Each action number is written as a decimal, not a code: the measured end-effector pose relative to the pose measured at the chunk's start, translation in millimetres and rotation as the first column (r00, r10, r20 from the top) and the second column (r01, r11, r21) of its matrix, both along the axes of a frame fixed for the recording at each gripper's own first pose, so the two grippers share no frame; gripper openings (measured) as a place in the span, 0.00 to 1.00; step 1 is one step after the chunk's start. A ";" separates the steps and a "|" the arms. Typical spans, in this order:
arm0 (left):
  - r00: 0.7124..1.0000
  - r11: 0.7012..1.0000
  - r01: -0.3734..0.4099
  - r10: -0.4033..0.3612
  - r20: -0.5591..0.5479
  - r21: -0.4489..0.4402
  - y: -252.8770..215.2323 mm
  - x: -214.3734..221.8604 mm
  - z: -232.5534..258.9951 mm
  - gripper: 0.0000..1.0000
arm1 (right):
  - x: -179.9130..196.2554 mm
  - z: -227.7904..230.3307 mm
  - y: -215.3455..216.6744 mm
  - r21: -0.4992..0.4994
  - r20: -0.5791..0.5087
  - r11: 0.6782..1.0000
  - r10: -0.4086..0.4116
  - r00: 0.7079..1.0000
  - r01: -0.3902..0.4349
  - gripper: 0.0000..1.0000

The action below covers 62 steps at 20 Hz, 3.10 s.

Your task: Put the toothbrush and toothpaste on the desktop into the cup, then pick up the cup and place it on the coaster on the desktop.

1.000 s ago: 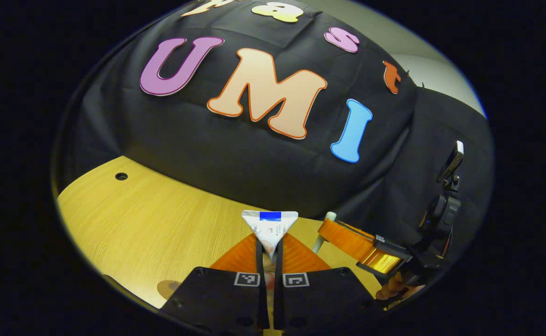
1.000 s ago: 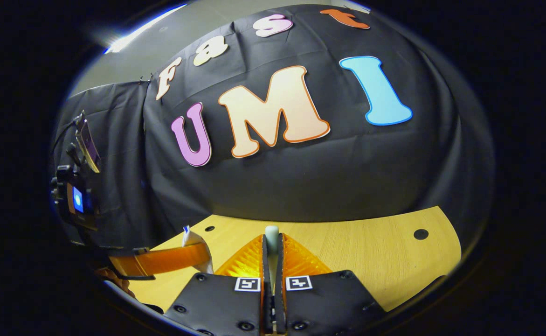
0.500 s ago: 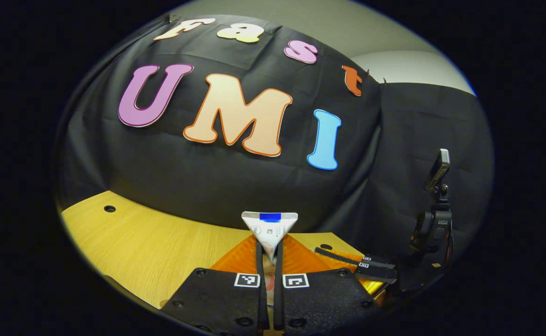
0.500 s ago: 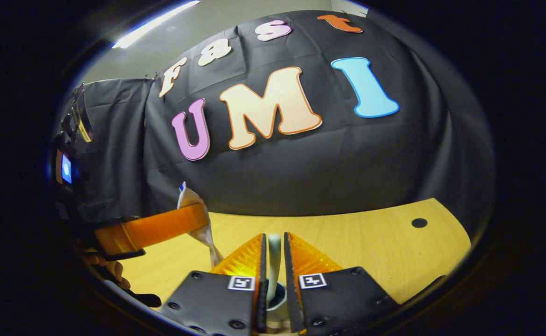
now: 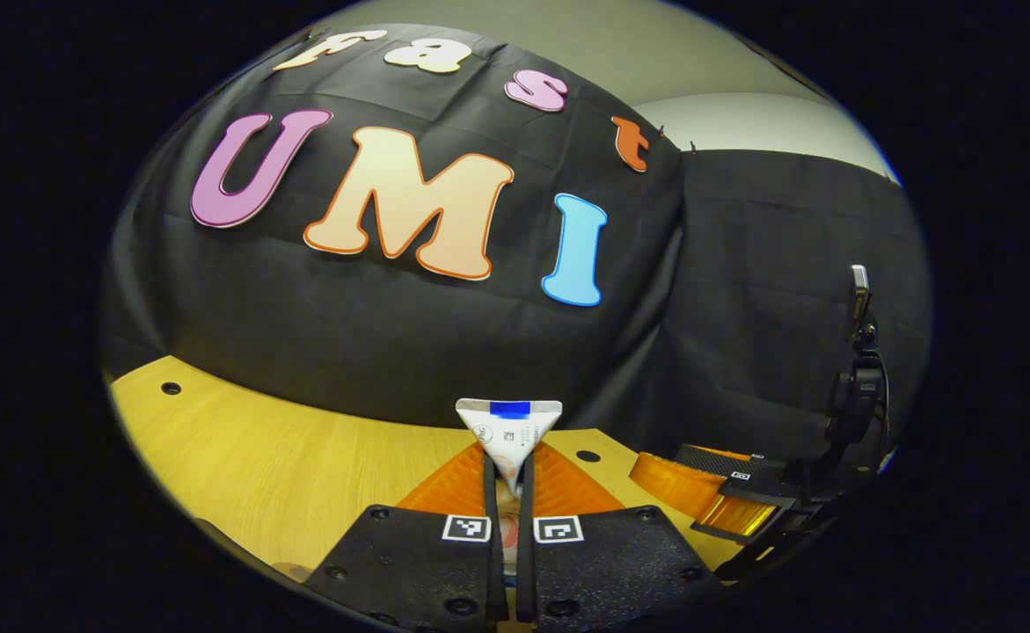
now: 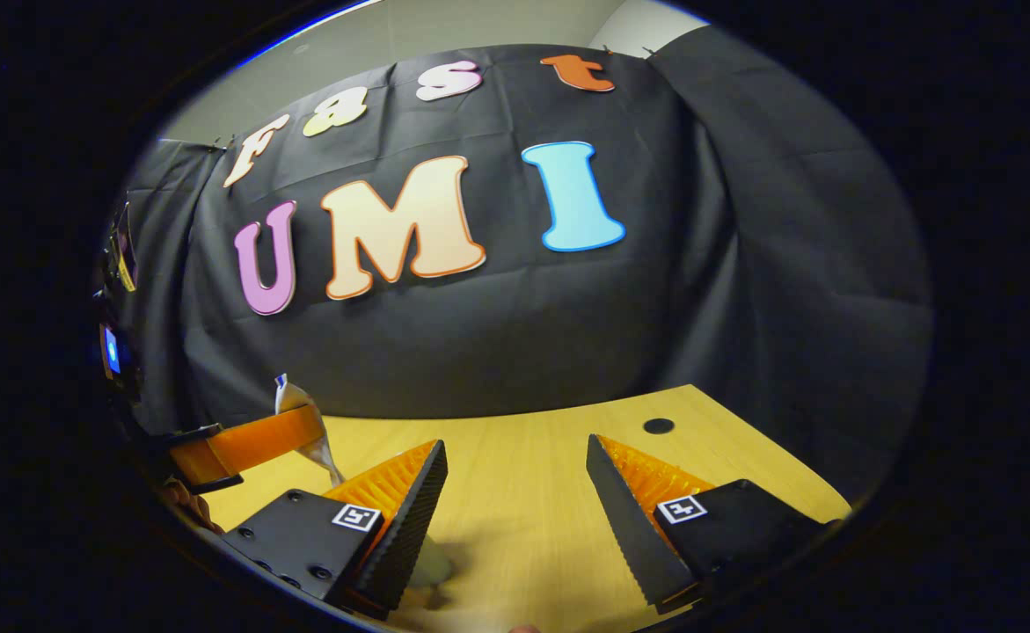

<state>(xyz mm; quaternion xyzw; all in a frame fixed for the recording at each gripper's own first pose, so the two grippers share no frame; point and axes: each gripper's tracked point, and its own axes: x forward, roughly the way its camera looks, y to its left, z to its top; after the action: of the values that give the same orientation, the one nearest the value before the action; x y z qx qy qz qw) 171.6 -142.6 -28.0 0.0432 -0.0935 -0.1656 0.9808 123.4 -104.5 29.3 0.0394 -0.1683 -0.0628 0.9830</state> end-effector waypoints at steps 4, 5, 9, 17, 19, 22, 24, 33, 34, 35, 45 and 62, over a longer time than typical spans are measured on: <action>1.000 1.000 0.018 -0.018 0.018 -0.001 1.1 -0.6 -20.3 0.03 | -14.2 -24.8 -19.9 0.034 -0.003 0.996 -0.078 0.997 0.078 0.98; 1.000 1.000 0.029 -0.029 0.011 -0.002 -1.6 -0.3 -26.1 0.03 | -17.7 -31.6 -21.4 0.038 -0.011 0.995 -0.088 0.996 0.089 0.98; 0.999 0.999 0.050 -0.051 0.008 0.011 -2.2 -8.5 -37.8 0.13 | -29.4 -45.6 -20.7 0.011 -0.028 0.992 -0.123 0.992 0.123 0.98; 0.997 0.999 0.029 -0.027 0.067 -0.024 8.4 -30.3 3.1 0.93 | -53.3 -37.7 4.3 -0.002 -0.080 0.996 -0.092 0.993 0.092 0.98; 0.997 1.000 -0.002 0.003 0.082 -0.008 20.3 -41.1 24.8 0.93 | -54.9 -32.7 15.8 -0.019 -0.122 0.998 -0.067 0.990 0.066 0.98; 0.992 0.994 -0.104 0.101 0.078 0.031 55.2 -56.1 50.7 0.93 | -55.7 -23.9 37.8 -0.067 -0.196 0.998 -0.019 0.980 0.006 0.98; 0.978 0.979 -0.197 0.194 0.070 0.044 85.2 -68.8 63.1 0.93 | -52.7 -25.5 56.0 -0.091 -0.258 0.994 0.034 0.966 -0.059 0.98; 0.828 0.828 -0.560 0.558 0.060 0.028 203.5 -153.6 74.7 0.93 | -17.1 -93.2 122.2 -0.186 -0.596 0.927 0.156 0.788 -0.325 0.98; 0.805 0.805 -0.593 0.591 0.056 0.017 214.8 -164.3 74.3 0.93 | -12.3 -104.5 121.1 -0.183 -0.630 0.926 0.148 0.762 -0.331 0.99; 0.784 0.785 -0.620 0.619 0.051 0.006 224.4 -174.3 72.8 0.91 | -8.1 -114.3 121.8 -0.177 -0.659 0.925 0.142 0.738 -0.336 0.97; 0.627 0.627 -0.779 0.778 -0.037 -0.016 284.9 -246.4 49.9 0.94 | 27.3 -152.7 117.7 -0.143 -0.858 0.937 0.043 0.512 -0.318 0.92; 0.600 0.596 -0.800 0.796 -0.082 -0.065 305.5 -240.0 44.0 0.94 | 38.4 -168.2 113.7 -0.230 -0.924 0.932 -0.117 0.365 -0.281 0.28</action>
<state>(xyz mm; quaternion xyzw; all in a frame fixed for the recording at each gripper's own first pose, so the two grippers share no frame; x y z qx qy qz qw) -68.3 162.8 16.0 0.0299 -0.0501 0.2937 0.9541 161.9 9.3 -138.9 -0.1695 0.4068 0.0071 0.8976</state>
